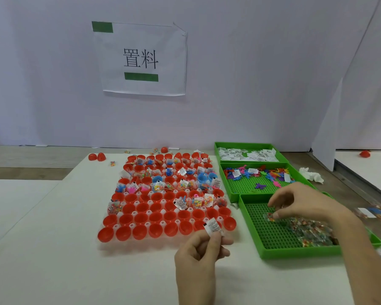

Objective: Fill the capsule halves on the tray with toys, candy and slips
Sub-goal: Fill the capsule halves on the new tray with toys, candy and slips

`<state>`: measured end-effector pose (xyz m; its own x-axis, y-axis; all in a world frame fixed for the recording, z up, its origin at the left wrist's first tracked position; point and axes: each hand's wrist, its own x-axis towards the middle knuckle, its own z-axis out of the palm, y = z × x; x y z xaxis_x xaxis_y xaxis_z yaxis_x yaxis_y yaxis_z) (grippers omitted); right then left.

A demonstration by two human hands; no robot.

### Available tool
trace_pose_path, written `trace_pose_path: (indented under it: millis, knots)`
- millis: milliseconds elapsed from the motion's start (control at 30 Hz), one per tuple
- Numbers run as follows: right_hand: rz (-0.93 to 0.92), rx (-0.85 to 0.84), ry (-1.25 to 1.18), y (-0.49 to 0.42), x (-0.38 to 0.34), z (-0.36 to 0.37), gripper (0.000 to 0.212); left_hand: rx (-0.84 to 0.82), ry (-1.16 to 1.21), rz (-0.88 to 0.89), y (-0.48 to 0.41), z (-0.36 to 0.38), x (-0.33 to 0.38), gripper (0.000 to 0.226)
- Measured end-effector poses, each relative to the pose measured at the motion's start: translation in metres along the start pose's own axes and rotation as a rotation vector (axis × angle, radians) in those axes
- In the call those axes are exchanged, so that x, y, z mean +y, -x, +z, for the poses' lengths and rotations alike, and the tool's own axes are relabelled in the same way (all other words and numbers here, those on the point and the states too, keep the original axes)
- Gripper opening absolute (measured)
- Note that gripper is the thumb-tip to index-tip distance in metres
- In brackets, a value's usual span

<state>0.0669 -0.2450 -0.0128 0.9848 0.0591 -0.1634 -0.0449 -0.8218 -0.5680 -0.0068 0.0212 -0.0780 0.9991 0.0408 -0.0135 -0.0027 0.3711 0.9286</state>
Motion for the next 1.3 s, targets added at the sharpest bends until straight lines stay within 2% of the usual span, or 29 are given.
trace_pose_path:
  millis: [133, 333, 433, 500, 567, 667, 733, 900, 1100, 1200, 1300]
  knots:
    - [0.036, 0.002, 0.038, -0.009, -0.001, 0.01, 0.019, 0.03, 0.095, -0.061, -0.001, -0.003, 0.0, 0.016]
    - [-0.025, 0.015, 0.013, -0.013, -0.003, 0.014, 0.018, -0.036, 0.068, -0.128, 0.001, 0.0, 0.002, 0.02]
    - [-0.154, 0.092, -0.174, -0.007, -0.015, 0.011, 0.013, -0.041, 0.057, -0.13, 0.001, 0.0, 0.003, 0.019]
    - [-0.296, 0.109, -0.427, 0.0, -0.032, 0.011, 0.014, -0.046, 0.049, -0.125, 0.001, 0.001, 0.004, 0.02]
    - [-0.409, 0.001, -0.596, 0.005, -0.053, 0.017, 0.019, -0.046, 0.031, -0.113, 0.002, 0.002, 0.004, 0.021]
    - [-0.495, -0.267, -0.494, 0.006, -0.076, 0.04, 0.011, -0.056, 0.003, -0.102, 0.003, 0.003, 0.004, 0.022]
    - [-0.526, -0.321, -0.392, 0.003, -0.082, 0.053, 0.014, -0.084, -0.015, -0.121, 0.003, 0.002, 0.004, 0.026]
    - [-0.532, -0.302, -0.412, 0.0, -0.087, 0.064, 0.022, -0.129, -0.073, -0.134, 0.002, 0.003, 0.002, 0.034]
    - [-0.563, -0.271, -0.414, 0.0, -0.094, 0.072, 0.027, -0.105, -0.043, -0.173, 0.0, 0.005, 0.002, 0.044]
    - [-0.599, -0.258, -0.405, 0.001, -0.095, 0.074, 0.027, -0.106, -0.11, -0.083, 0.003, 0.007, 0.001, 0.031]
    - [-0.616, -0.193, -0.381, 0.001, -0.097, 0.077, 0.02, -0.101, -0.108, -0.046, 0.002, 0.004, 0.002, 0.027]
